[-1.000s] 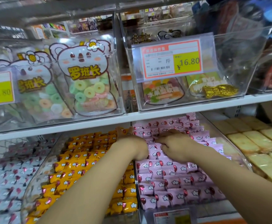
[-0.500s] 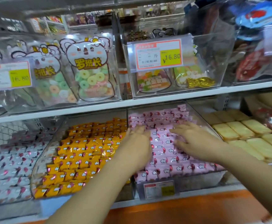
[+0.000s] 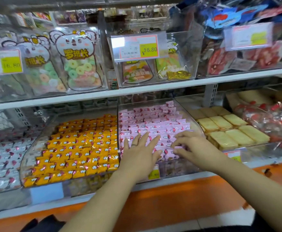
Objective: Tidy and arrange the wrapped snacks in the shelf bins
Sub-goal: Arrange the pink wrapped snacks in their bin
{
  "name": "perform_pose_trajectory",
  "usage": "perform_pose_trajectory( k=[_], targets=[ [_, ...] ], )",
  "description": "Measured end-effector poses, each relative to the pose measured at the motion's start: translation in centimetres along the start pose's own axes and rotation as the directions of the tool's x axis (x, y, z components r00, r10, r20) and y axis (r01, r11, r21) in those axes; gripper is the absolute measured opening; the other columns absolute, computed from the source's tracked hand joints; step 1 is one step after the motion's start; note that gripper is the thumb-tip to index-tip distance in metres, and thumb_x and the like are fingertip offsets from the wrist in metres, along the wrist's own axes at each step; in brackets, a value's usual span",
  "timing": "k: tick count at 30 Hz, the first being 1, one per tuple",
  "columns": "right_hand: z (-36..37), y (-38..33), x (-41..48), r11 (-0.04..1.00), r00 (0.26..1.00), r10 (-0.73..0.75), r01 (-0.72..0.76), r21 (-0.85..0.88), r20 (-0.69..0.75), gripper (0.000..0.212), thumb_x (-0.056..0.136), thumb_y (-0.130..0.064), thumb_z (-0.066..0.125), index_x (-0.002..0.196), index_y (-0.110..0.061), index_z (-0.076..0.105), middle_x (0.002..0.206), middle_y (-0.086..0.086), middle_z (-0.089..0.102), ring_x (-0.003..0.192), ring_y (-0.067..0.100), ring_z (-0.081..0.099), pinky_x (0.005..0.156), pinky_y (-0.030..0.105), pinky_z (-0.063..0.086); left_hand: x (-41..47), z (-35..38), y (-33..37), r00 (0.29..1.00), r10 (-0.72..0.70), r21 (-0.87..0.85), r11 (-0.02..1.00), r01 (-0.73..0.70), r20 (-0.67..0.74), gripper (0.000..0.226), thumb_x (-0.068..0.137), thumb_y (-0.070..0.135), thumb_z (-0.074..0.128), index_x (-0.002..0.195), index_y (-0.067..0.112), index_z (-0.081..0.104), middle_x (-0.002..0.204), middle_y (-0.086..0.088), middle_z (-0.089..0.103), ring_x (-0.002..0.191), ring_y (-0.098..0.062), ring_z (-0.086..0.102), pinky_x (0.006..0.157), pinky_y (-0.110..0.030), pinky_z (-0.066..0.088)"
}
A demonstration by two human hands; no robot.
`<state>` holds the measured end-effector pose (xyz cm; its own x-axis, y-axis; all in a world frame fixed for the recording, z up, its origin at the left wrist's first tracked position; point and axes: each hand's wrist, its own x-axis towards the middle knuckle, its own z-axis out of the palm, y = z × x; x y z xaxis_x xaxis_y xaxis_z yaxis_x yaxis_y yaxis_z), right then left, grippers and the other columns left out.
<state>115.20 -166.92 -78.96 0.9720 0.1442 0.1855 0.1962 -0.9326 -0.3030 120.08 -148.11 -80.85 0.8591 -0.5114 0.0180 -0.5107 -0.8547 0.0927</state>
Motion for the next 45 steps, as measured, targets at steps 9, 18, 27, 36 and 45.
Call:
perform_pose_trajectory(
  k=[9,18,27,36,45],
  targets=[
    [1.2,-0.1,1.4,0.985,0.989,0.104,-0.089,0.147,-0.102,0.008,0.090,-0.027,0.058,0.085,-0.026,0.063,0.107,-0.008,0.052,0.104,0.013,0.048,0.089,0.037,0.044,0.1,-0.4,-0.8,0.998,0.061,-0.130,0.990,-0.057,0.028,0.047,0.099,0.047,0.034,0.142,0.056,0.016,0.159,0.007,-0.013,0.146,-0.019,-0.010,0.113,-0.052,-0.009],
    [1.3,-0.3,0.1,0.998,0.998,0.013,-0.009,0.064,-0.060,0.015,0.090,-0.028,0.060,0.098,-0.020,0.071,0.124,-0.004,0.052,0.108,0.016,0.049,0.094,0.033,0.039,0.5,-0.3,-0.3,0.998,0.012,-0.041,0.999,-0.009,0.064,0.058,0.099,0.052,0.029,0.147,0.047,-0.002,0.159,0.004,-0.014,0.146,-0.022,-0.012,0.114,-0.052,-0.007],
    [1.6,0.0,-2.9,0.932,0.998,-0.057,0.044,-0.360,-0.026,0.056,0.088,-0.054,0.030,0.132,-0.028,0.052,0.132,0.000,0.058,0.114,0.027,0.059,0.091,0.049,0.047,-2.8,1.4,0.0,0.994,0.089,0.122,0.989,-0.080,-0.069,0.060,0.084,0.069,-0.006,0.137,0.048,-0.026,0.153,0.011,-0.026,0.142,-0.020,-0.025,0.107,-0.059,-0.016],
    [2.6,-0.4,-1.1,0.933,0.984,0.078,-0.016,-0.359,0.158,0.107,0.048,-0.077,-0.040,0.145,-0.042,-0.012,0.158,-0.010,-0.008,0.146,0.019,-0.003,0.114,0.052,-0.003,-2.0,1.2,0.5,1.000,0.019,0.051,0.999,-0.019,0.009,0.062,0.091,0.067,0.013,0.147,0.046,-0.002,0.159,0.010,-0.008,0.145,-0.022,-0.015,0.109,-0.064,-0.008],
    [-0.4,0.2,3.5,0.969,0.987,0.155,-0.144,-0.198,0.043,0.059,0.099,-0.048,0.027,0.148,-0.015,0.024,0.155,0.008,0.023,0.143,0.024,0.018,0.116,0.036,0.014,1.0,-3.3,0.4,1.000,0.012,-0.094,0.996,-0.011,0.005,0.050,0.102,0.042,0.021,0.150,0.031,0.013,0.159,0.004,0.008,0.145,-0.020,0.008,0.115,-0.051,0.002]
  ],
)
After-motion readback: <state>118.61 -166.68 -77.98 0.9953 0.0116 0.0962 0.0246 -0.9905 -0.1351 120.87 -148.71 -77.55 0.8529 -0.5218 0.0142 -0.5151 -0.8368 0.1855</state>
